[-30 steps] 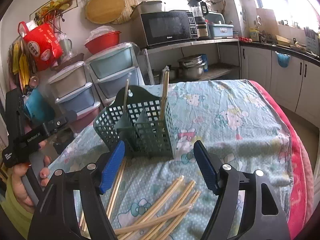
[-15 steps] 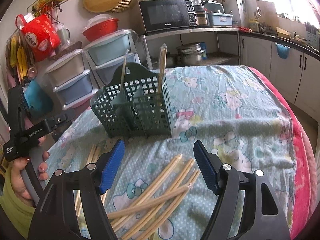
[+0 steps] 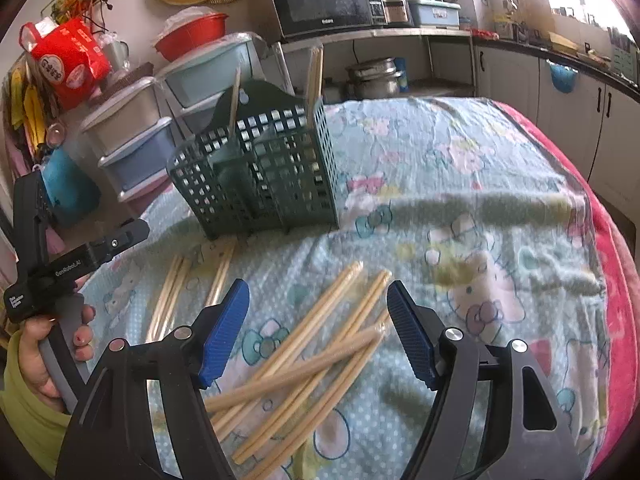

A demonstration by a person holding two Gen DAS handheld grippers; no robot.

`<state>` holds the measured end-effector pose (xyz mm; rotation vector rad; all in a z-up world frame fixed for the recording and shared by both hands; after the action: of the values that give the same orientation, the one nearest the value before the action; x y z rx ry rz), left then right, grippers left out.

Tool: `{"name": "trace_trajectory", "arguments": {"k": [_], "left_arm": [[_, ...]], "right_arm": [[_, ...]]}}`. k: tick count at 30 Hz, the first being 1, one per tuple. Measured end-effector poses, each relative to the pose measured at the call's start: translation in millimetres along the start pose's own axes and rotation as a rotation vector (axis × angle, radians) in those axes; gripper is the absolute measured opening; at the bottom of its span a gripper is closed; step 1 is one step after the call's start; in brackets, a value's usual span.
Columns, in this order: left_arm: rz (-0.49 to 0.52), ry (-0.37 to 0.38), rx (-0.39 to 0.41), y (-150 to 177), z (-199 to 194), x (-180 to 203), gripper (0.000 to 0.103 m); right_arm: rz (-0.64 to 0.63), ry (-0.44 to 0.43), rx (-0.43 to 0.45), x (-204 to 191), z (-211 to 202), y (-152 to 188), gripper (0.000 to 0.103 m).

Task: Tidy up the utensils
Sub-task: 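Withdraw both grippers from the caddy back toward the remaining chopsticks, then close the right gripper on another wooden chopstick while the left gripper grasps one too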

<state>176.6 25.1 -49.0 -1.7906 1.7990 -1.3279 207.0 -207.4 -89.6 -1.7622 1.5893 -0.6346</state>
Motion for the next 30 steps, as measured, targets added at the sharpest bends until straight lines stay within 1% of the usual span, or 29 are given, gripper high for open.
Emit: {"name": "trace_trajectory", "arguments": {"k": [5, 8, 10, 12, 14, 16, 18, 20, 21, 24, 26, 28, 29, 30], "left_arm": [[-0.033, 0.013, -0.038, 12, 5, -10, 0.091], [-0.045, 0.018, -0.051, 17, 6, -13, 0.082], [-0.064, 0.029, -0.067, 21, 8, -16, 0.079], [-0.090, 0.049, -0.084, 24, 11, -18, 0.073], [-0.106, 0.054, -0.098, 28, 13, -21, 0.067], [-0.119, 0.064, -0.111, 30, 15, -22, 0.064], [-0.136, 0.079, -0.126, 33, 18, -24, 0.057], [-0.152, 0.089, -0.140, 35, 21, -26, 0.053], [-0.159, 0.093, -0.147, 36, 23, -26, 0.051], [-0.184, 0.103, -0.165, 37, 28, -29, 0.051], [-0.200, 0.109, -0.169, 37, 30, -32, 0.051], [-0.211, 0.113, -0.173, 36, 33, -34, 0.051], [-0.211, 0.110, -0.177, 34, 35, -35, 0.051], [-0.213, 0.109, -0.180, 33, 36, -36, 0.050]], "right_arm": [[0.016, -0.004, -0.042, 3, 8, 13, 0.069], [0.035, 0.001, -0.068, 7, 12, 21, 0.069], [0.051, 0.000, -0.089, 10, 17, 26, 0.068], [0.072, -0.001, -0.106, 13, 21, 29, 0.065], [0.089, -0.004, -0.118, 15, 25, 30, 0.062], [0.102, -0.002, -0.124, 18, 28, 30, 0.060], [0.115, -0.003, -0.130, 18, 31, 29, 0.056], [0.125, -0.003, -0.140, 18, 35, 29, 0.054], [0.131, -0.004, -0.145, 19, 37, 29, 0.053], [0.157, -0.003, -0.163, 22, 44, 31, 0.050], [0.175, -0.006, -0.167, 25, 46, 31, 0.046], [0.185, -0.002, -0.166, 28, 46, 30, 0.035], [0.192, 0.001, -0.169, 30, 47, 30, 0.032], [0.199, 0.002, -0.169, 32, 47, 30, 0.025]]}}
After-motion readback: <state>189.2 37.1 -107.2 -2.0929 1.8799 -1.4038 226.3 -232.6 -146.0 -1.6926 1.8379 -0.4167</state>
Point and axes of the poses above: each gripper's, at about its wrist camera, not at the fingertips, and z roughly the way its jaws point, x to its right, y to its underside, the point moved 7 cm from there along z, roughly the way its jaws point, and after that the axes turned 14 degrees about y, right-handed, at the moved point
